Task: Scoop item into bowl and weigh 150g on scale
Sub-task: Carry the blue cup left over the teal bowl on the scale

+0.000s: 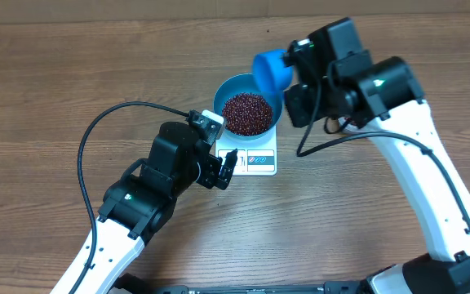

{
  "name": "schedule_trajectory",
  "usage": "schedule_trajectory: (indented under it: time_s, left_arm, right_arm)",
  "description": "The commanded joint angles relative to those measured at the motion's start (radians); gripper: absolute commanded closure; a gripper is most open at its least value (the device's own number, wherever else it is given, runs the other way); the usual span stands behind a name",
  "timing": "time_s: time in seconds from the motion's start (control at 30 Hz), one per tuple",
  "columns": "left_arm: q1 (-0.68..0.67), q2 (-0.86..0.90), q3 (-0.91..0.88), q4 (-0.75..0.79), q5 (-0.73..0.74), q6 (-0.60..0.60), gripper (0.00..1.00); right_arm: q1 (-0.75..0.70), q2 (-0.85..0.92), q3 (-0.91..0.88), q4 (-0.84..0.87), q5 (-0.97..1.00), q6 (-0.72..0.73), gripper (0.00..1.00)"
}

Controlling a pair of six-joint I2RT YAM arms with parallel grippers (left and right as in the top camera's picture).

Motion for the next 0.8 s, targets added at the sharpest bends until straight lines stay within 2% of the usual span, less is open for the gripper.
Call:
schedule_trajectory:
  time_s: [0.0,0.37,0.77]
  left_arm:
    - [-0.001,0.006,-0.009,0.001,0.0,-0.009,0.0]
    - [-0.001,0.006,-0.009,0.001,0.0,-0.009,0.01]
    - [-0.001,0.006,-0.009,0.001,0.0,-0.009,0.0]
  right_arm:
    - [0.006,0.037,0.041,0.013,0.022,0.01,0.96]
    - [0.005,0.125,0.199,-0.014,0.022,0.01,0.96]
    - [0.006,0.149,0.203,-0.156,0.02,0.01,0.96]
